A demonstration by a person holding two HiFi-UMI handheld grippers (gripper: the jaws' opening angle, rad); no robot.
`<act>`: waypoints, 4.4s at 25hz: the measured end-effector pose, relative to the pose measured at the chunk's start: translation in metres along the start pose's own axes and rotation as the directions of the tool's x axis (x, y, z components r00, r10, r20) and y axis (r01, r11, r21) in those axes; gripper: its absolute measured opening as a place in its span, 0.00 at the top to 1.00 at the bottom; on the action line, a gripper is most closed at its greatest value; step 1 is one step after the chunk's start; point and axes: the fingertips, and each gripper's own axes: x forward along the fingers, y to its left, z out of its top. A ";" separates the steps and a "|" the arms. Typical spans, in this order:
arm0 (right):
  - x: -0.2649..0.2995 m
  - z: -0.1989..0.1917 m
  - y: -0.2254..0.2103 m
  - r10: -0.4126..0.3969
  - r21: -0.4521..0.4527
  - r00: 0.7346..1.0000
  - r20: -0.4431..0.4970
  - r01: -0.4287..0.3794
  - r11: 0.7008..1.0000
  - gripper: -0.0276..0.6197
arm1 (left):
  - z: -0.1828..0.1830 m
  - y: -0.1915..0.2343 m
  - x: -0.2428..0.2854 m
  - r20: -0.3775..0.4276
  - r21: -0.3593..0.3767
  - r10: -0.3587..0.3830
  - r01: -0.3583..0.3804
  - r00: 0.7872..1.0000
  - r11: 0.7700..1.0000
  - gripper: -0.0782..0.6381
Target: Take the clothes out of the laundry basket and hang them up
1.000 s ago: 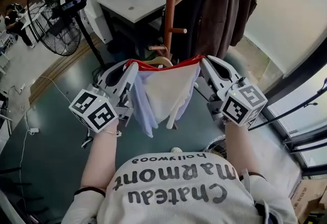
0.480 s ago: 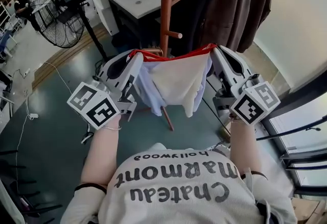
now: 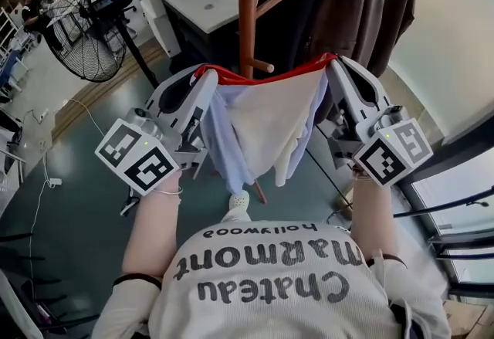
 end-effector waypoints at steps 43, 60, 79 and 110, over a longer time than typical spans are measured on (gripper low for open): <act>0.106 -0.159 -0.078 -0.069 0.018 0.947 -0.312 0.078 0.997 0.91 | -0.119 0.118 0.047 -0.281 -0.002 0.079 -0.083 0.956 0.997 0.86; 0.106 -0.204 -0.045 0.055 0.089 0.913 -0.404 -0.021 0.996 0.91 | -0.153 0.107 0.046 -0.339 -0.062 0.041 -0.066 0.940 0.996 0.86; 0.095 -0.216 -0.033 0.088 0.149 0.900 -0.426 -0.027 0.989 0.91 | -0.148 0.099 0.034 -0.318 -0.063 0.043 -0.066 0.947 0.996 0.86; 0.062 -0.230 -0.041 -0.056 0.195 0.861 -0.505 0.177 0.965 0.91 | -0.123 0.080 -0.015 -0.241 -0.024 0.144 -0.154 0.960 0.988 0.87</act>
